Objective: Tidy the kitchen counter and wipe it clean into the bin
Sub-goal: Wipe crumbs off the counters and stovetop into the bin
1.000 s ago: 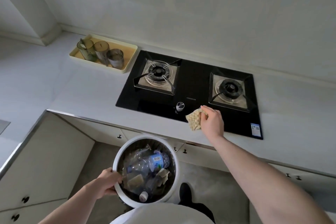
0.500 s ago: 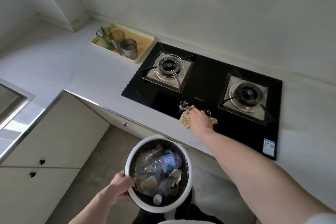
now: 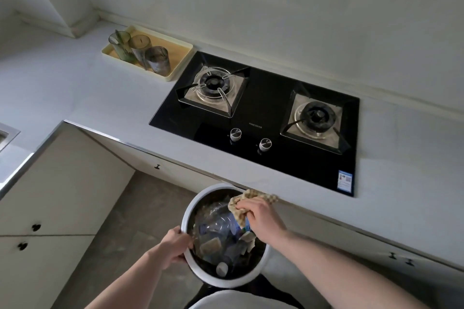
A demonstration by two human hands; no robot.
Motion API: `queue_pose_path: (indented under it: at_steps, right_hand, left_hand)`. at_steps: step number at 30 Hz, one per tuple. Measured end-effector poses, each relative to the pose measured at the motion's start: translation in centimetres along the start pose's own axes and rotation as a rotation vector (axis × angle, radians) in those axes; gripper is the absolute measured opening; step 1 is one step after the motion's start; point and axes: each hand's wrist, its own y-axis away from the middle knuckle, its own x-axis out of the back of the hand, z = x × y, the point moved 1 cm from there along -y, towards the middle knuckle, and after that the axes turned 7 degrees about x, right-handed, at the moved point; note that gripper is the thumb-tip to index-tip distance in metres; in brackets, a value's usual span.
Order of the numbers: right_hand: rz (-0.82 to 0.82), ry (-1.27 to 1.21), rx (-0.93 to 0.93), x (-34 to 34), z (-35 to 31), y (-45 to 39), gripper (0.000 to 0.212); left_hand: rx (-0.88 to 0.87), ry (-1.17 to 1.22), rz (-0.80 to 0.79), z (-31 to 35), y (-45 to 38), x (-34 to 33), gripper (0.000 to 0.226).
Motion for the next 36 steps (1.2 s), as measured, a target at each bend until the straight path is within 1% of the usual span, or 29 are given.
queue_pose_path:
  at_steps: [1, 3, 6, 7, 8, 9, 10, 12, 13, 15, 18, 20, 22, 25, 26, 30, 31, 33, 36]
  right_hand:
    - [0.04, -0.017, -0.03, 0.4, 0.4, 0.4, 0.041]
    - [0.189, -0.058, -0.114, 2.5, 1.8, 1.3, 0.04]
    - [0.45, -0.08, -0.23, 7.9, 4.4, 1.8, 0.041]
    - [0.513, -0.066, -0.259, 9.9, 5.4, 1.8, 0.041]
    - [0.542, -0.043, -0.282, 11.6, 6.4, 1.6, 0.042]
    - [0.522, -0.016, -0.3, 12.9, 7.4, 1.3, 0.042]
    - [0.452, 0.018, -0.32, 13.7, 8.2, 0.9, 0.042]
    - [0.256, 0.084, -0.38, 13.8, 9.6, 0.3, 0.043]
    - [0.182, 0.098, -0.416, 13.5, 10.1, 0.0, 0.045]
    - [0.145, 0.105, -0.47, 12.7, 10.7, -0.7, 0.056]
    - [0.193, 0.147, -0.543, 11.3, 11.3, -2.3, 0.07]
    - [0.25, 0.179, -0.602, 10.4, 11.5, -3.4, 0.07]
    - [0.347, 0.168, -0.639, 9.5, 11.4, -3.9, 0.06]
    - [0.56, 0.108, -0.584, 8.5, 11.0, -3.7, 0.035]
    - [0.594, 0.111, -0.556, 8.2, 10.8, -3.2, 0.03]
    - [0.565, 0.151, -0.422, 6.1, 10.0, -0.3, 0.017]
    - [0.543, 0.173, -0.381, 5.4, 9.7, 0.5, 0.019]
    - [0.496, 0.2, -0.338, 4.0, 9.2, 1.9, 0.032]
    - [0.501, 0.139, -0.363, 3.5, 9.2, 2.9, 0.052]
  left_hand:
    - [-0.006, -0.005, 0.002, 0.1, 0.1, 0.0, 0.03]
    - [-0.012, -0.015, -0.006, 0.3, 0.1, -0.2, 0.03]
    - [-0.024, -0.026, -0.008, 0.3, 0.0, -0.5, 0.028]
    - [-0.029, -0.029, -0.005, 0.3, 0.1, -0.7, 0.028]
    - [-0.034, -0.031, 0.002, 0.3, 0.2, -0.8, 0.028]
    - [-0.041, -0.031, 0.011, 0.3, 0.4, -1.0, 0.027]
    - [-0.048, -0.028, 0.018, 0.3, 0.5, -1.1, 0.027]
    - [-0.059, -0.028, 0.016, 0.4, 0.7, -1.2, 0.027]
    - [-0.059, -0.03, 0.013, 0.3, 0.7, -1.1, 0.027]
    - [-0.057, -0.031, 0.012, 0.2, 0.6, -1.0, 0.027]
    - [-0.047, -0.029, 0.022, -0.2, 0.2, -0.8, 0.029]
    - [-0.038, -0.035, 0.028, -0.4, -0.2, -0.7, 0.029]
    - [-0.03, -0.045, 0.036, -0.7, -0.5, -0.6, 0.03]
    - [-0.03, -0.059, 0.052, -1.1, -0.9, -0.9, 0.028]
    - [-0.029, -0.061, 0.053, -1.2, -0.9, -1.1, 0.028]
    - [-0.024, -0.067, 0.043, -1.4, -0.5, -2.2, 0.026]
    - [-0.021, -0.072, 0.043, -1.5, -0.4, -2.6, 0.027]
    - [-0.016, -0.088, 0.04, -1.5, -0.2, -3.3, 0.027]
    - [-0.005, -0.097, 0.032, -1.5, 0.3, -4.5, 0.027]
